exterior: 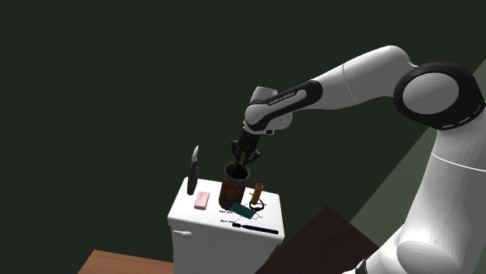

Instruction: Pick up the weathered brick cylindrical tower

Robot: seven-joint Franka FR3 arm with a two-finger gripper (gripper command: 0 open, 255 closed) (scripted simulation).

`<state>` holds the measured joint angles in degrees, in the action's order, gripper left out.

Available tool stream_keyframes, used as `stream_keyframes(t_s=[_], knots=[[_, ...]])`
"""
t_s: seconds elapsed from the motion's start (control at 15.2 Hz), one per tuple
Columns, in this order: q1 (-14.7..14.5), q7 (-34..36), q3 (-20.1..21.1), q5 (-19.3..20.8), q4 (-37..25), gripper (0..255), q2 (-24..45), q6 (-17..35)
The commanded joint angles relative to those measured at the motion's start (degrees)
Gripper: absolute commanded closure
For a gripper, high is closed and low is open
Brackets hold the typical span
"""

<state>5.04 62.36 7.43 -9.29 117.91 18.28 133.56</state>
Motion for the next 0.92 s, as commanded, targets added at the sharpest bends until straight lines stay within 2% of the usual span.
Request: stream_keyframes(t_s=[0.0,0.86], knots=[[0.0,0.2,0.0,0.0,-0.3,255,-0.7,-1.0],[0.3,1.3,0.0,0.2,-3.3,255,-6.5,-9.7]])
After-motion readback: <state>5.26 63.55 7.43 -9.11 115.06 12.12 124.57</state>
